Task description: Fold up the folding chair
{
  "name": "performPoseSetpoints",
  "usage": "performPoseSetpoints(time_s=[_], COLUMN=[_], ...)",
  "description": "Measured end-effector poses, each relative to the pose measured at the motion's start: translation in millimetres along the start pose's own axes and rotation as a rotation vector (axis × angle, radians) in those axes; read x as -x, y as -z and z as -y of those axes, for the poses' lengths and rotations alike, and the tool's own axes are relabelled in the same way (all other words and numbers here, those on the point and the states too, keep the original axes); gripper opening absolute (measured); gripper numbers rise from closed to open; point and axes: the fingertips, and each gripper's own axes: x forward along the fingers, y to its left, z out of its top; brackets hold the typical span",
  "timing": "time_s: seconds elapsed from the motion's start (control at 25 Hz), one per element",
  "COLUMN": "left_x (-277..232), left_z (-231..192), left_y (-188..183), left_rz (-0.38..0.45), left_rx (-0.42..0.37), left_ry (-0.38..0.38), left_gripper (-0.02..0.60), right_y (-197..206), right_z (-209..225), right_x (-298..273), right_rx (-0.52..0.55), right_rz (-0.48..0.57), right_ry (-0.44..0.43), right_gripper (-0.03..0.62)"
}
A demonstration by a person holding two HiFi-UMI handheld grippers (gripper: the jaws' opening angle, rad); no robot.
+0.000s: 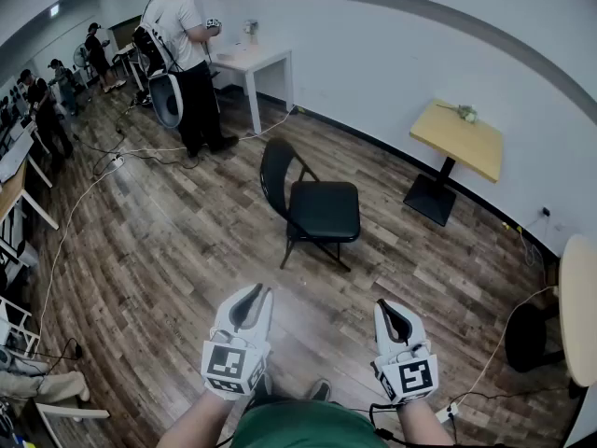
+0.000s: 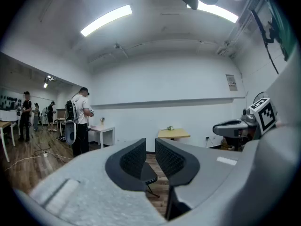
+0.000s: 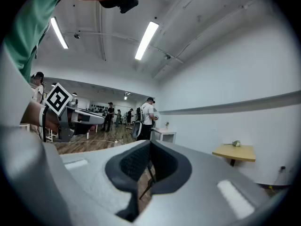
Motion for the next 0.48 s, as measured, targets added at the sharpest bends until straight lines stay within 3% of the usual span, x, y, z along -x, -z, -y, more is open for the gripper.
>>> performPoseSetpoints(time_s=[0.24,0.48], left_x=[-3,-5], left_z=[8,18], left_y=[-1,6], left_rz=[-0.007,-0.033], left_rx=[-0.007,-0.025], left_ry=[-0.019,-0.021], left_gripper=[0.068,0.067], right_y=[3,11], right_z=[9,16], right_x=[4,5], right_rx=[-0.004,-0.076], right_rz=[-0.001,0.015], right_ry=[-0.015,-0.046], right_gripper=[0.003,0.003])
